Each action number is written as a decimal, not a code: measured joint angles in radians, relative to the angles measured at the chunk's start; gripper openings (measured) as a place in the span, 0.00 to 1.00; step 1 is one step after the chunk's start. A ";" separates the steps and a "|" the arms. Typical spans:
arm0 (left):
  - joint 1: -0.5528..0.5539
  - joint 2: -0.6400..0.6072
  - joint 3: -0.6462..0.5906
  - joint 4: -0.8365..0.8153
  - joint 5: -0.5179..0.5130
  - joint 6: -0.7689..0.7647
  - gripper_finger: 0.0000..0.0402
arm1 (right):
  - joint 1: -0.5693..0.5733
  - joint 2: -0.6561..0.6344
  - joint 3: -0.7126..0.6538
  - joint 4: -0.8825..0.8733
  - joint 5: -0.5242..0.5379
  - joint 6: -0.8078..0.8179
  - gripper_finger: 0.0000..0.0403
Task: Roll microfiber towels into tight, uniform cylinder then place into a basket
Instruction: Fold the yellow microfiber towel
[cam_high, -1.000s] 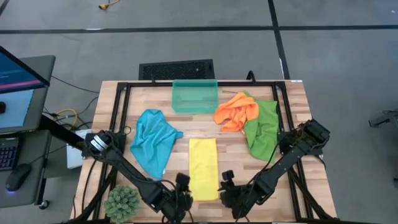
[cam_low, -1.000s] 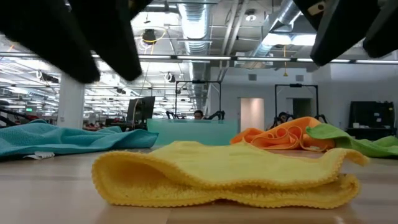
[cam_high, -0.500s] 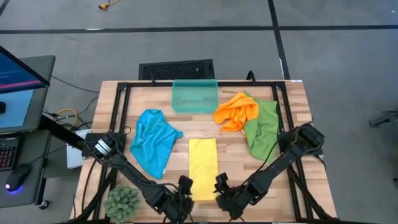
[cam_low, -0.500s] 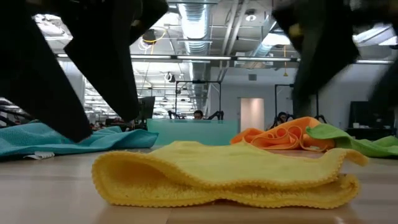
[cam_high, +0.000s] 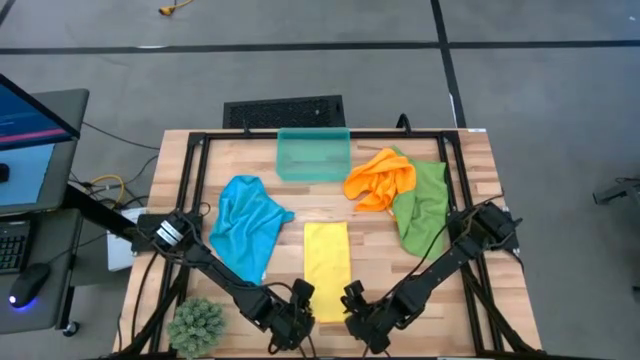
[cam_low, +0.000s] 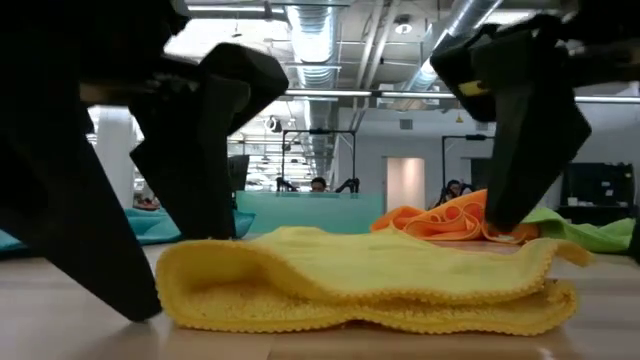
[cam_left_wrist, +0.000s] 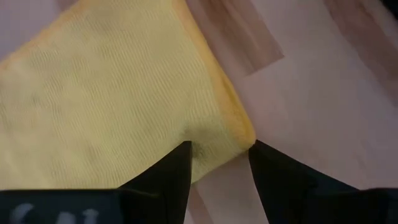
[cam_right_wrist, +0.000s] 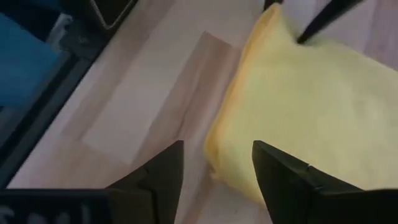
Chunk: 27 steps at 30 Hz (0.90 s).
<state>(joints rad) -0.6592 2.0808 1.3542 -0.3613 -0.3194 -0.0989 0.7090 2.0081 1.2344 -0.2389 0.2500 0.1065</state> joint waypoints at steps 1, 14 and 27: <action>0.001 -0.001 -0.005 0.008 0.002 -0.002 0.38 | -0.005 0.012 0.000 -0.001 0.002 0.012 0.52; 0.004 -0.003 -0.017 0.015 -0.001 -0.042 0.36 | -0.045 0.008 -0.036 -0.004 -0.063 0.028 0.43; 0.010 -0.002 -0.018 0.017 -0.006 -0.071 0.08 | -0.061 0.007 -0.044 -0.006 -0.062 0.077 0.09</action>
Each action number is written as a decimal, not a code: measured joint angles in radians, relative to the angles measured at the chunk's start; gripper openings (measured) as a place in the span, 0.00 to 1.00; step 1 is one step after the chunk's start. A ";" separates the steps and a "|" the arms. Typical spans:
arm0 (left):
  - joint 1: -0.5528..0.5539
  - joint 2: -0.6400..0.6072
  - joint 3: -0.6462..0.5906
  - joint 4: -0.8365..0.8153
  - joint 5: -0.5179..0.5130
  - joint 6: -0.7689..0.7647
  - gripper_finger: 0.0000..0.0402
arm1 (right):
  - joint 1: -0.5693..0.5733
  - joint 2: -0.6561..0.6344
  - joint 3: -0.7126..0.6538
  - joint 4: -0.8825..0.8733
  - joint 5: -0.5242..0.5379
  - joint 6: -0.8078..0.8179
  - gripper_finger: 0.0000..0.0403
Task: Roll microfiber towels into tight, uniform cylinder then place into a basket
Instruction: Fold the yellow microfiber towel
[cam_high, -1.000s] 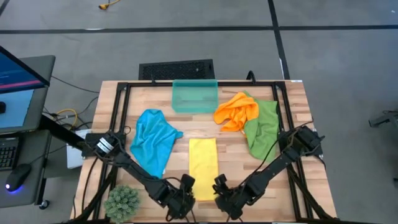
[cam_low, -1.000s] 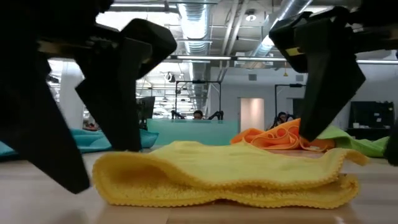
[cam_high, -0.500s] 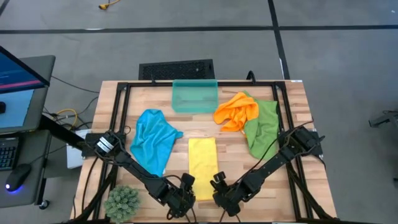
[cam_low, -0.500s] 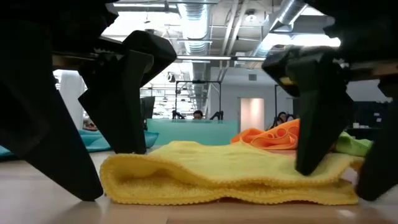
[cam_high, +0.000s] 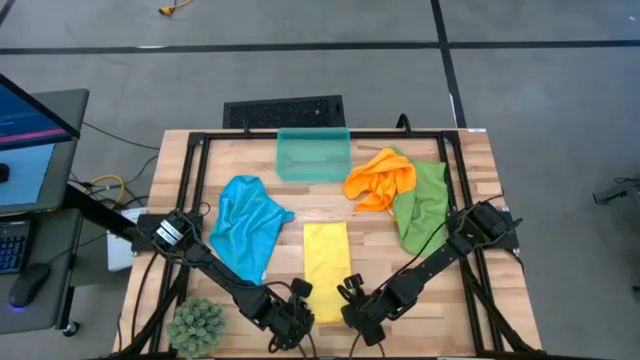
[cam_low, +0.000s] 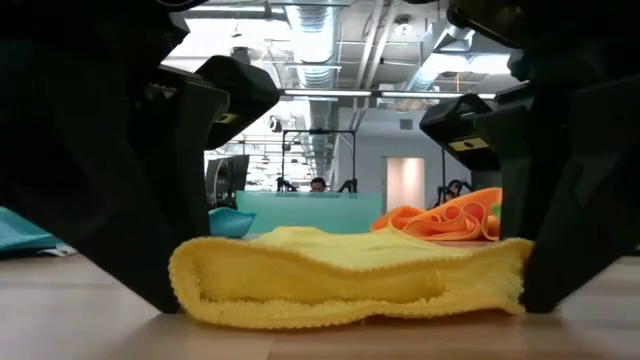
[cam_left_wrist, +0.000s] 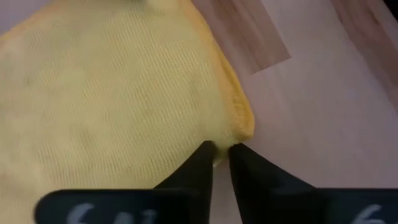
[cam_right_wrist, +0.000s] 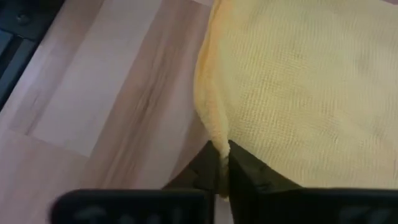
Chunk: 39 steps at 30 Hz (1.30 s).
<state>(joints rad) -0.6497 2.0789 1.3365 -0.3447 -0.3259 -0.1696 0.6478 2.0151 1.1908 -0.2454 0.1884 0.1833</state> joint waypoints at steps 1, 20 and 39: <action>0.000 0.000 0.000 0.000 -0.002 0.000 0.06 | 0.000 -0.001 0.000 -0.001 0.000 0.000 0.06; -0.019 -0.054 0.010 0.000 0.016 -0.103 0.00 | 0.063 -0.027 0.104 -0.085 0.040 0.084 0.04; -0.066 -0.100 0.190 -0.347 -0.278 -0.340 0.00 | 0.123 -0.051 0.289 -0.395 0.243 0.253 0.03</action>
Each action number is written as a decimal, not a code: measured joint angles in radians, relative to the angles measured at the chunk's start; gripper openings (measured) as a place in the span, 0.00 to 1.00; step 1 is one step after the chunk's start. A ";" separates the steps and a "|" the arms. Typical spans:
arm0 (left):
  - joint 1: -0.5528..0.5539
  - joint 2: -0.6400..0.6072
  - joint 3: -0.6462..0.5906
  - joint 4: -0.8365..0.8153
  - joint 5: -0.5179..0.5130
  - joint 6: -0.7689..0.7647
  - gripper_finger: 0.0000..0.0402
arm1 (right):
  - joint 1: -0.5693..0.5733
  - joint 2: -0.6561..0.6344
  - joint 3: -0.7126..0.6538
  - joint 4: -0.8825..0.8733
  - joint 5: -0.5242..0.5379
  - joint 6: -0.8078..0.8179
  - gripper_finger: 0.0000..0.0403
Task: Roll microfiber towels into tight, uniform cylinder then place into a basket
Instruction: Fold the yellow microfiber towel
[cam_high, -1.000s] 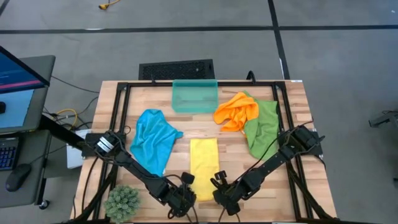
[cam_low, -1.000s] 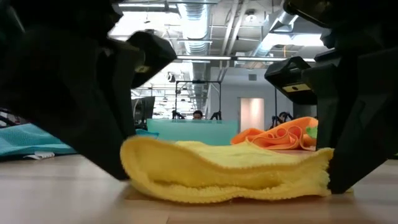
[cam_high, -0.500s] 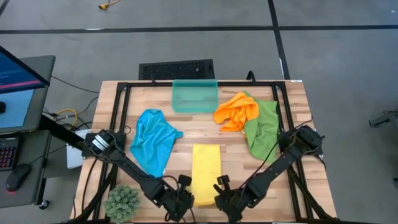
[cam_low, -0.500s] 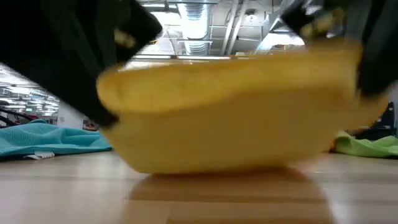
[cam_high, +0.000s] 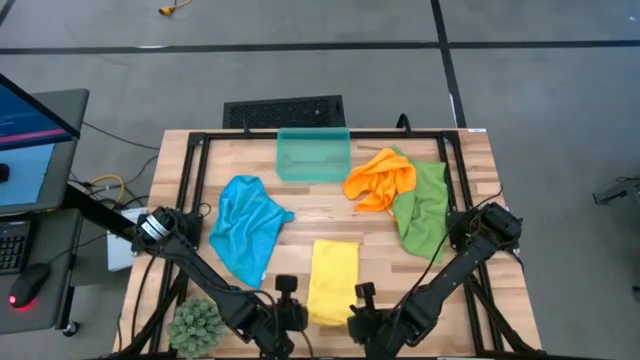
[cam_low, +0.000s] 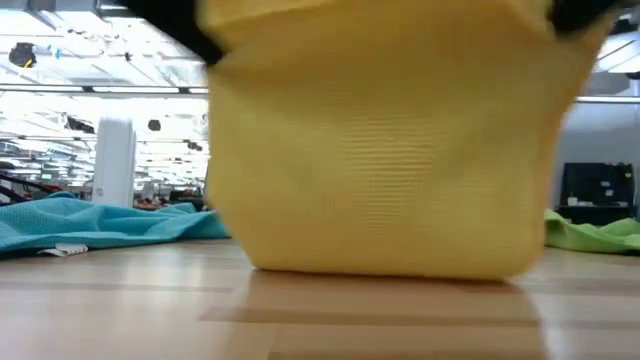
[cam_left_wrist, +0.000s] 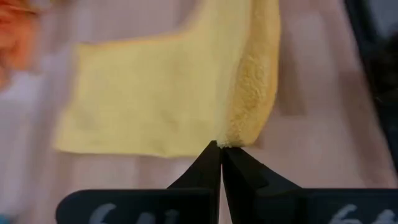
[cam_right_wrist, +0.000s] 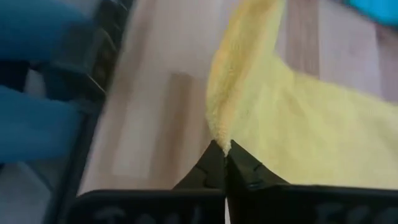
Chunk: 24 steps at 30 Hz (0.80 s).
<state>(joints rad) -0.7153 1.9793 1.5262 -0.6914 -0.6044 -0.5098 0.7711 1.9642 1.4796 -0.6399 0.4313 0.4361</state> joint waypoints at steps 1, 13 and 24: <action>0.012 -0.001 0.009 -0.022 -0.013 -0.013 0.00 | -0.008 0.001 0.000 -0.027 0.000 0.023 0.03; 0.170 0.000 0.017 -0.211 0.017 -0.101 0.00 | -0.117 0.000 -0.008 -0.214 0.071 0.095 0.03; 0.293 0.000 -0.012 -0.201 0.061 -0.053 0.00 | -0.212 0.003 -0.097 -0.243 0.079 0.093 0.02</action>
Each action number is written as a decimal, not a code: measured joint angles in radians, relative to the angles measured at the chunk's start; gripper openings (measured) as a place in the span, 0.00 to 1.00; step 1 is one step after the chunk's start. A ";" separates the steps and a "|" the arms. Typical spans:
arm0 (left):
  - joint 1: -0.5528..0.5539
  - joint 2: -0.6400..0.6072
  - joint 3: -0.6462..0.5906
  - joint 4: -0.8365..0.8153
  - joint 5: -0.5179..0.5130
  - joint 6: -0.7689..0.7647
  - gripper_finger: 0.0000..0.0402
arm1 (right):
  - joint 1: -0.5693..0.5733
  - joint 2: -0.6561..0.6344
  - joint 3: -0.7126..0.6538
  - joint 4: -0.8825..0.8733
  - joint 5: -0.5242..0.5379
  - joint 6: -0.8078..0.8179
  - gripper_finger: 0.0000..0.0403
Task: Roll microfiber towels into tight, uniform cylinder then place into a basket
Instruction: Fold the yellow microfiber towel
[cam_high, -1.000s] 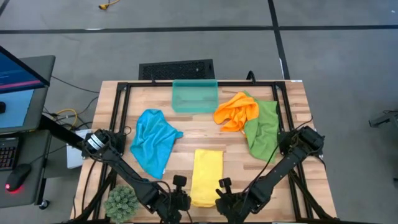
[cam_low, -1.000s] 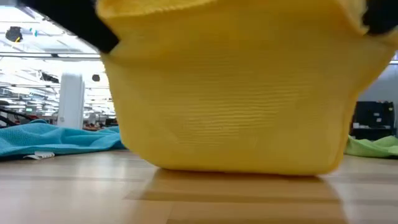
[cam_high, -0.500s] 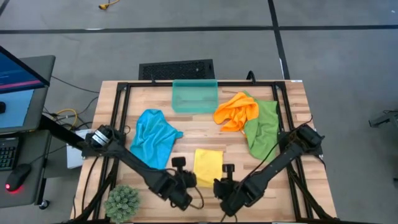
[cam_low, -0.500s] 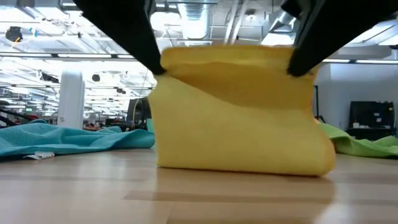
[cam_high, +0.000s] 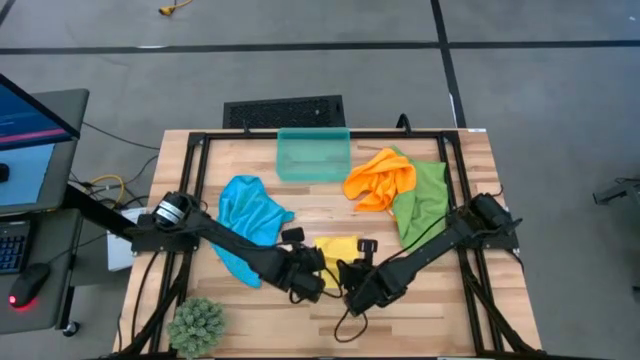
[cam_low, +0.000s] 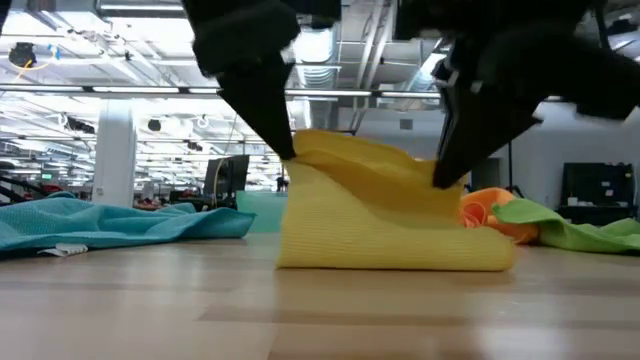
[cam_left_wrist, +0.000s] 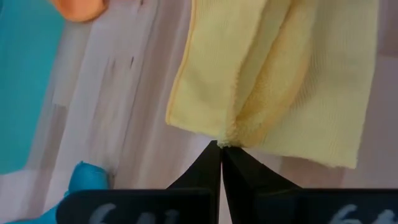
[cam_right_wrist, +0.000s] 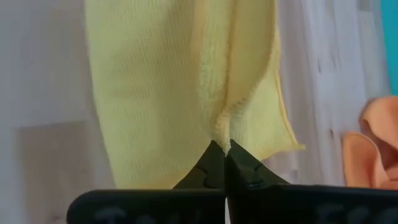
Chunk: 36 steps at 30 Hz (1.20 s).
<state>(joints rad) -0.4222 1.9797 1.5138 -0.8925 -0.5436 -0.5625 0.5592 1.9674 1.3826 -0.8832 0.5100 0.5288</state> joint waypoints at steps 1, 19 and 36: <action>0.011 0.000 -0.005 0.002 0.008 0.000 0.00 | -0.007 -0.001 -0.009 0.002 0.001 0.002 0.02; 0.080 0.001 -0.028 0.002 0.023 -0.007 0.00 | -0.089 -0.003 -0.030 0.002 0.031 -0.005 0.02; 0.023 0.001 -0.029 -0.103 0.047 -0.034 0.31 | -0.122 -0.003 -0.031 0.055 0.018 0.042 0.01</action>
<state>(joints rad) -0.3990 1.9803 1.4845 -0.9956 -0.4970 -0.5966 0.4373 1.9647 1.3513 -0.8278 0.5284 0.5709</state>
